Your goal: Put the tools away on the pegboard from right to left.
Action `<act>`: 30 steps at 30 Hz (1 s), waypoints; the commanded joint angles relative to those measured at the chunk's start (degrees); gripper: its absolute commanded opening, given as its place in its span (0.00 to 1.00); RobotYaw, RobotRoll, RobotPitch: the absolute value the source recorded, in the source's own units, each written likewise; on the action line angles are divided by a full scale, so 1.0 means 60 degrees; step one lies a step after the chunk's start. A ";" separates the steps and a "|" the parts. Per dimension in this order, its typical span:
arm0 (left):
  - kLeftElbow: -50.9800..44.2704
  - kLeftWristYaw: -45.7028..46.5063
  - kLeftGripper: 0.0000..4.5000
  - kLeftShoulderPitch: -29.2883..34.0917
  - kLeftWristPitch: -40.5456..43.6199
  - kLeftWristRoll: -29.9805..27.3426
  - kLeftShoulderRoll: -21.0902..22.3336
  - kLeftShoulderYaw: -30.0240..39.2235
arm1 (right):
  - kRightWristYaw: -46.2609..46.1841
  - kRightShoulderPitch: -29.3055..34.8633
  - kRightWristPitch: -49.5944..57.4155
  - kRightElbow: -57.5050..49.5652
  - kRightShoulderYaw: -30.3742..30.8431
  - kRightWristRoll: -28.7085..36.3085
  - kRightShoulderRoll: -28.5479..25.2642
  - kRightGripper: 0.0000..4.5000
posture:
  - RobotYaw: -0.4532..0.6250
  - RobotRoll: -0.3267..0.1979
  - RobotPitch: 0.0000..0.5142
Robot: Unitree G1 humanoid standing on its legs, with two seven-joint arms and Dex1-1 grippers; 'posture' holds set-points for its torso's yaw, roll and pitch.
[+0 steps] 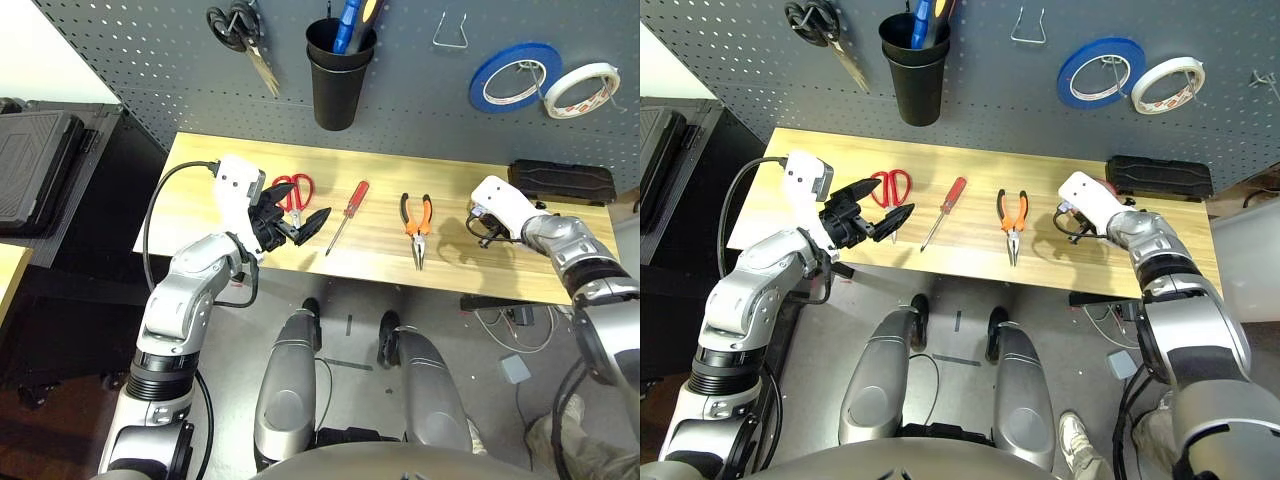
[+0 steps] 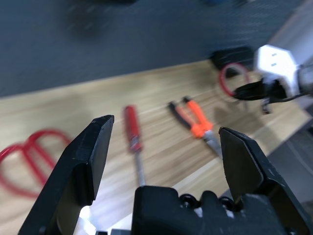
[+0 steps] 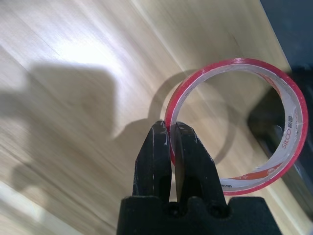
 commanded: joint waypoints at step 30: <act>-0.2173 -0.0678 1.00 -0.2129 -0.0489 -0.1834 -0.0291 -0.0981 | -0.3535 0.2103 -0.5885 0.0349 -0.2482 0.0899 -0.2342 0.01 | 0.54 0.62 0.61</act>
